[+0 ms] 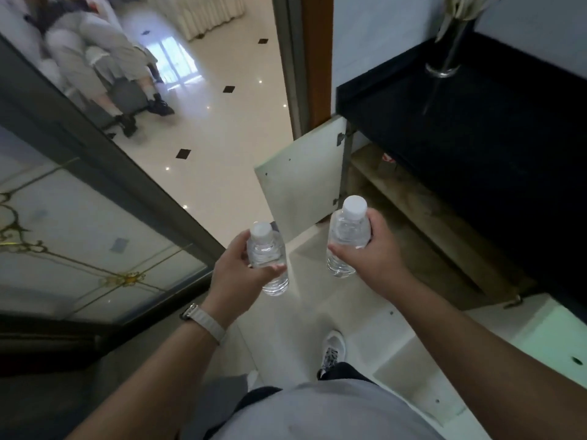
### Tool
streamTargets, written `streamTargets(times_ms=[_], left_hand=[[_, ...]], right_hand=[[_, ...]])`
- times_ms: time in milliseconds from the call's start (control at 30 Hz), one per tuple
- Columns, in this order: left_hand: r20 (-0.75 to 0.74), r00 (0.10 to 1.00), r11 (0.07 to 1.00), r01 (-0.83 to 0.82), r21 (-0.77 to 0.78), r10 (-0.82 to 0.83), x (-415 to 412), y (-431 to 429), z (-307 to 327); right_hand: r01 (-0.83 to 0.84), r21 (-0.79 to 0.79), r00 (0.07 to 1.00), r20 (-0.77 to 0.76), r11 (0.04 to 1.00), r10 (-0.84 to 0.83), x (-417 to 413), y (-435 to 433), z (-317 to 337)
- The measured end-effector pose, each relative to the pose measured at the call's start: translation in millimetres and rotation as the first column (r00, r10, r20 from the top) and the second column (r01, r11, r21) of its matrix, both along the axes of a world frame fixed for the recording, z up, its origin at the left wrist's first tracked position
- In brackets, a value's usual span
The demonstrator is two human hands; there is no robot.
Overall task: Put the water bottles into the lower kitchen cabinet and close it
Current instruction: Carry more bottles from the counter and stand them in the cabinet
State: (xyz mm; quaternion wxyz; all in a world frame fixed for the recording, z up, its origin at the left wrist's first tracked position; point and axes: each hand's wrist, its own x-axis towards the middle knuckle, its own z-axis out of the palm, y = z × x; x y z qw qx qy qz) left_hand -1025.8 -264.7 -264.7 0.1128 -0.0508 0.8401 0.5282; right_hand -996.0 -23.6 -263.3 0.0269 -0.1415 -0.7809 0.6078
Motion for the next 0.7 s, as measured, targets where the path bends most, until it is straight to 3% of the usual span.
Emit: streamTargets(times_ms=[400,567,700], left_hand=[[0.047,0.949,0.95,0.31,0.027,-0.311,-124.9,98.7,-6.0],[0.099,0.868,0.873,0.486,0.042,-0.487,-174.1,140.1,-29.6],[0.079,0.739,0.742,0.67,0.015,-0.669,-216.1,173.3,-41.5]], right_hand=[[0.349,0.09,0.933,0.055,0.933,-0.355,-33.3,71.7,-0.7],[0.517,0.115,0.841,0.117,0.848,-0.529,-40.4,86.9,-10.4],[0.652,0.15,0.724,0.169,0.744,-0.669,-56.4,86.9,-14.6]])
